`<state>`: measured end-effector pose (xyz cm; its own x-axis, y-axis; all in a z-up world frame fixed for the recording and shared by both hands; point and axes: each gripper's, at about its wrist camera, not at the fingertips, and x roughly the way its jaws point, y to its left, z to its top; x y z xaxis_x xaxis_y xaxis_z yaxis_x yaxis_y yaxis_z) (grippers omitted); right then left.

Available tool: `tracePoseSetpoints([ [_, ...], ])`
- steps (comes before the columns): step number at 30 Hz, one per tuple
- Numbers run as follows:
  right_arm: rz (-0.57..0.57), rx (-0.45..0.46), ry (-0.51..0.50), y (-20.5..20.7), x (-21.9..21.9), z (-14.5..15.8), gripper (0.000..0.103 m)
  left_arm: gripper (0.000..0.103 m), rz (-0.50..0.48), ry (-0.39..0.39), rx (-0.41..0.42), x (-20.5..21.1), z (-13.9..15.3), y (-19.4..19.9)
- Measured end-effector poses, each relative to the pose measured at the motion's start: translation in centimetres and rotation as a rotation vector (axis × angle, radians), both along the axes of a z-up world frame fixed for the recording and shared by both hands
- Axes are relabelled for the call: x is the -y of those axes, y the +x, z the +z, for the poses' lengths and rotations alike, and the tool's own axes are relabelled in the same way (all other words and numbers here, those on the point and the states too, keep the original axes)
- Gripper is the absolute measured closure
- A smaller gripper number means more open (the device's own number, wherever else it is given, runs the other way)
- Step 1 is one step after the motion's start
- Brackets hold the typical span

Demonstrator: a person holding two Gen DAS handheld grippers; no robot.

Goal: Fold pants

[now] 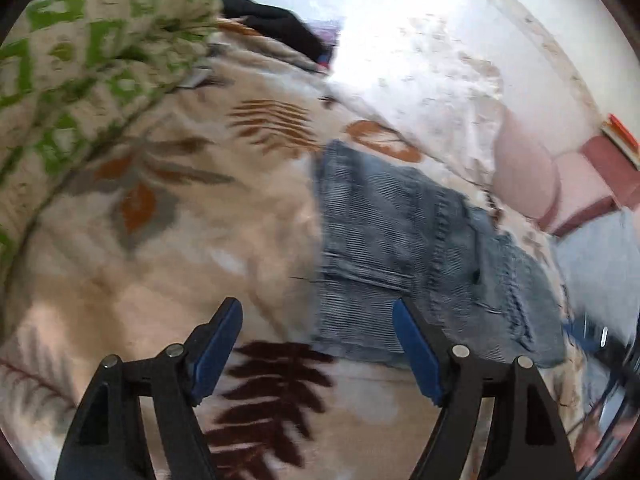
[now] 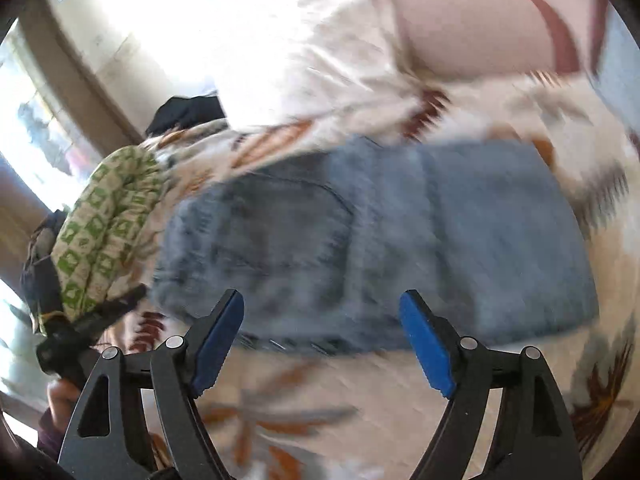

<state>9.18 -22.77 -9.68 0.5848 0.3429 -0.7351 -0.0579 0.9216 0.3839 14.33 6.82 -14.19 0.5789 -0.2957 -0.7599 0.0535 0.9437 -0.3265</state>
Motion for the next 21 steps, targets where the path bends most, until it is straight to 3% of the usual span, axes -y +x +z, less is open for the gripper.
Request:
tracePoseSetpoints([
  [3, 0.077, 0.028, 0.002, 3.5, -4.2, 3.1, 0.022, 0.026, -0.011, 0.017, 0.004, 0.5, -0.3, 0.0],
  [5, 0.146, 0.011, 0.011, 6.3, -7.1, 4.4, 0.022, 0.043, -0.013, 0.007, -0.012, 0.4, -1.2, 0.2],
  [11, 0.359, -0.136, -0.073, 14.8, -16.8, 4.3, 0.023, 0.070, -0.027, -0.045, -0.035, 0.6, -2.3, 1.2],
  [14, 0.429, -0.197, -0.122, 17.6, -20.6, 2.9, 0.023, 0.073, -0.014, -0.076, -0.046, 0.4, -2.6, 1.4],
  [21, 0.533, -0.269, -0.280, 20.2, -26.2, -0.5, 0.024, 0.076, 0.008, -0.132, -0.065, -0.4, -2.9, 1.5],
])
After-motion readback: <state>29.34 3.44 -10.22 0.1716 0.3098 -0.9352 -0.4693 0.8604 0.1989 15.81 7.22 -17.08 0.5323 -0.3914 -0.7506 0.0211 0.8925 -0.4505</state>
